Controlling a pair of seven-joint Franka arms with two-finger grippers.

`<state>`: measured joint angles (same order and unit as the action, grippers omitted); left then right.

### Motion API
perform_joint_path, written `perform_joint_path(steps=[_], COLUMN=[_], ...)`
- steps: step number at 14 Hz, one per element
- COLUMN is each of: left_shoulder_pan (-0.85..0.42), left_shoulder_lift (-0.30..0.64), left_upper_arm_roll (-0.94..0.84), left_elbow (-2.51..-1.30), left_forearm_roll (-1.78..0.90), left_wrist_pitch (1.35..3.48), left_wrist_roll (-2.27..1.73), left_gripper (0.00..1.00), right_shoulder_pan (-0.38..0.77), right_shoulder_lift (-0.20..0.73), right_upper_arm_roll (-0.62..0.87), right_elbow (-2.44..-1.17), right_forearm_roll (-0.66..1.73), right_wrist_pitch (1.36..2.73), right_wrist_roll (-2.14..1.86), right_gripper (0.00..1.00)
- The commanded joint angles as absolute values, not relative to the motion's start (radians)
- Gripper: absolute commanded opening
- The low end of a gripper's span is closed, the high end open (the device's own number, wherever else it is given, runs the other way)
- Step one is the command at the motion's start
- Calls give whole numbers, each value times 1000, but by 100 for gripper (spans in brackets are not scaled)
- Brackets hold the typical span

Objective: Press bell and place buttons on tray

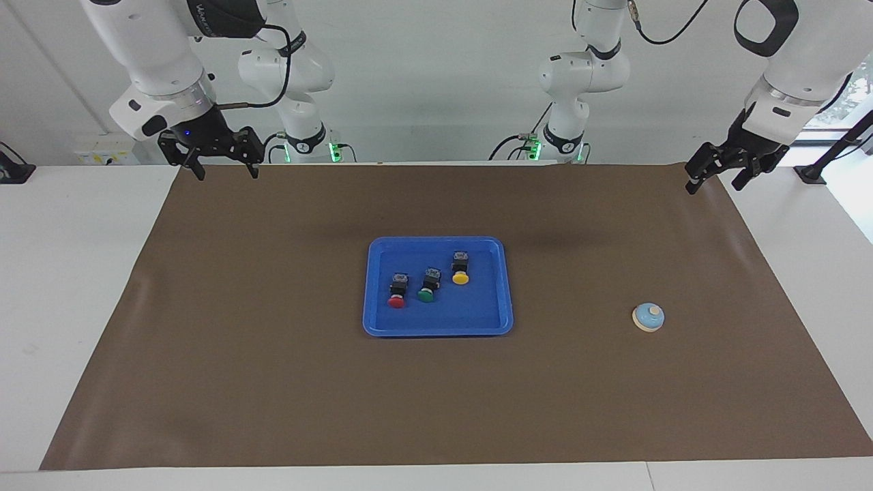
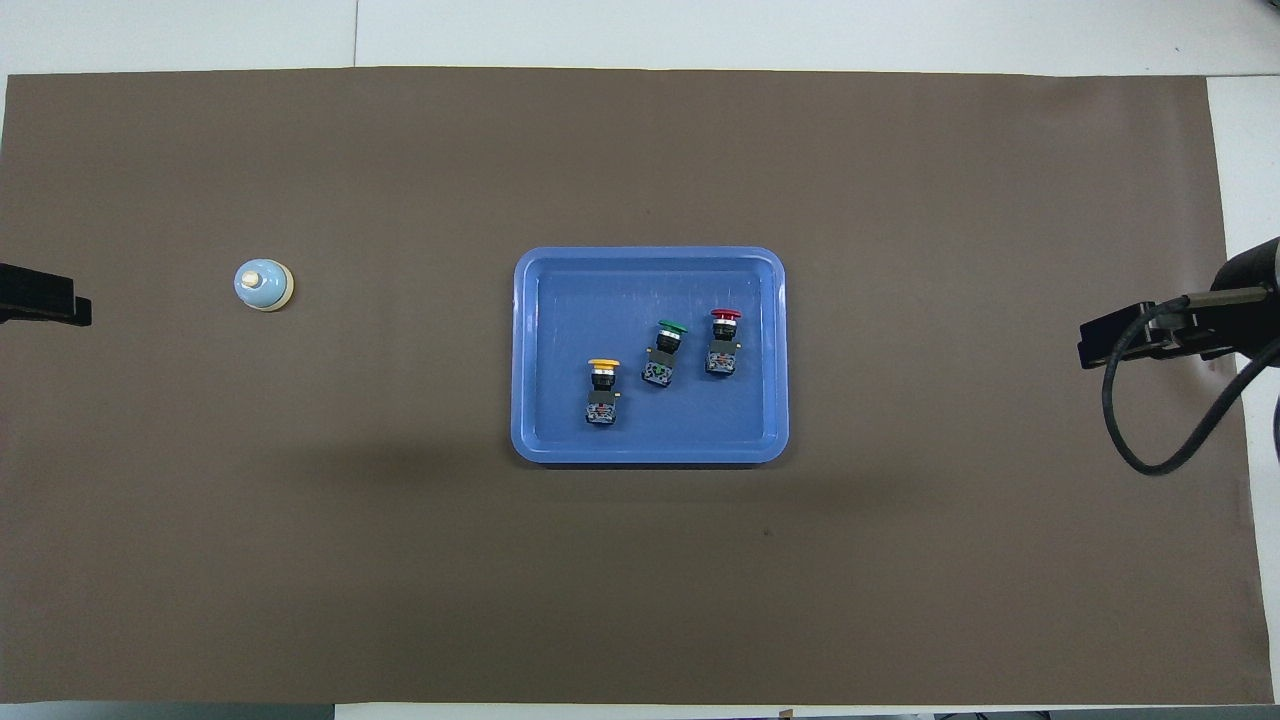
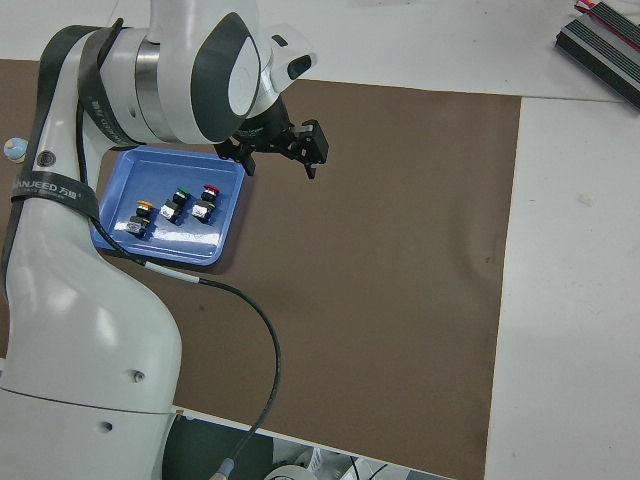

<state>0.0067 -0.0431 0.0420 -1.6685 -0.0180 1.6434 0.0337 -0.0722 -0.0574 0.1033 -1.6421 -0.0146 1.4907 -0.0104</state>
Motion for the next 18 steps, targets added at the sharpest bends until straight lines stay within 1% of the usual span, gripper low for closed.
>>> perform_joint_path(steps=[1, 6, 12, 18], left_shoulder_pan=[2, 0, -8, -8], left_shoulder_lift=[-11, -25, -17, -28], left_upper_arm_roll=[40, 35, 31, 34], left_elbow=[-1661, -1664, -1640, -1646], left_forearm_roll=[-21, -21, -21, -21], left_wrist_pitch=[1657, 1525, 1499, 1505], left_wrist_roll=[34, 34, 35, 35], left_gripper=[100, 100, 100, 100], right_shoulder_pan=[-89, -89, -89, -89], right_shoulder_lift=[-58, -58, -58, -58], right_upper_arm_roll=[112, 112, 112, 112], right_elbow=[-1638, -1637, -1638, -1637], right_forearm_roll=[-15, -15, -15, -15], right_wrist_pitch=[1476, 1476, 1476, 1476], right_wrist_roll=[-29, -29, -29, -29], right_gripper=[100, 100, 100, 100])
